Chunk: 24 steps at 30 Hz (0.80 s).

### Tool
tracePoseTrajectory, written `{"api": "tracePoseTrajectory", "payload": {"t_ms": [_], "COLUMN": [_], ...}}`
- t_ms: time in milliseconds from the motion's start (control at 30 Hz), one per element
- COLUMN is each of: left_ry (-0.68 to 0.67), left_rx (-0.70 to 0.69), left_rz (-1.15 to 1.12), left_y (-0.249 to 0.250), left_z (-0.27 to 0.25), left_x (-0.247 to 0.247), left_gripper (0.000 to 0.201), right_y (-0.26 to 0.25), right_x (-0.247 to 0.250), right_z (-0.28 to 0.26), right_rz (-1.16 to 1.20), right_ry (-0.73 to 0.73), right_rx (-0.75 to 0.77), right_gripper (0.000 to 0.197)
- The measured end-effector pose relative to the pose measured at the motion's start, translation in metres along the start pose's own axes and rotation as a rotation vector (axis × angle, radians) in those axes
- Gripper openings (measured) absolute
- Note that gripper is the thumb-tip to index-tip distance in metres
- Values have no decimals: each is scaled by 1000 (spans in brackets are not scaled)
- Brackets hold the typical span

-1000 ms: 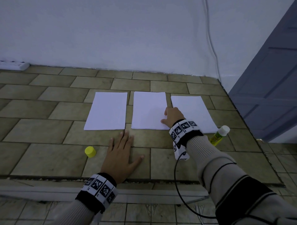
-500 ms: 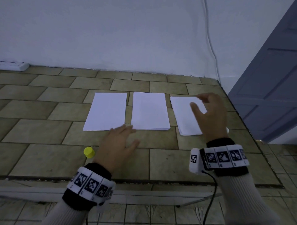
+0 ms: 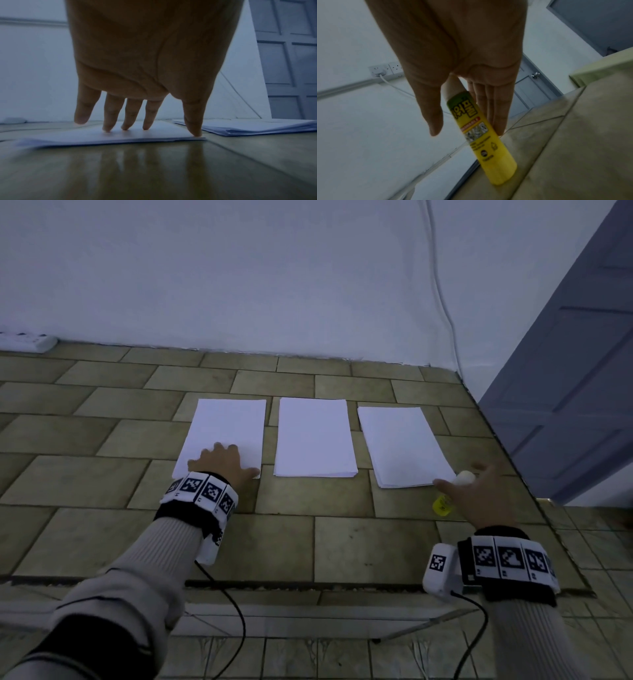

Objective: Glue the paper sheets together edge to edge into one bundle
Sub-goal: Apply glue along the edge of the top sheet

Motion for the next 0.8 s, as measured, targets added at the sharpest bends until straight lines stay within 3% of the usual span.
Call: {"api": "tracePoseTrajectory", "payload": {"t_ms": [267,567,700,800], "left_ry": [63,287,377,197], "left_rx": [-53,-108,-366,-595], "left_rz": [-40,-354,-445,-473], "left_y": [-3,-8,18,49], "left_z": [3,-21,-49,-68], "left_x": [9,42,60,49], "left_gripper": [53,52,51,49], "right_y": [3,14,15,15], "right_x": [-3,-13,-14,-14], "right_z": [-4,-7,-6,-5], "right_rz": [-93,-90,-84,-78], "right_ry": [-4,-65,-68,-67], "right_rx": [68,62,54,51], "right_gripper": [50,40,37,41]}}
Point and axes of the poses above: each hand's wrist, its own z-axis towards the middle knuckle, its own x-axis out of the back of the hand, y = z × x, the point moved 10 cm from there along z, towards the middle knuckle, and after that the axes turned 7 degrees about -y, right-handed, at the moved point
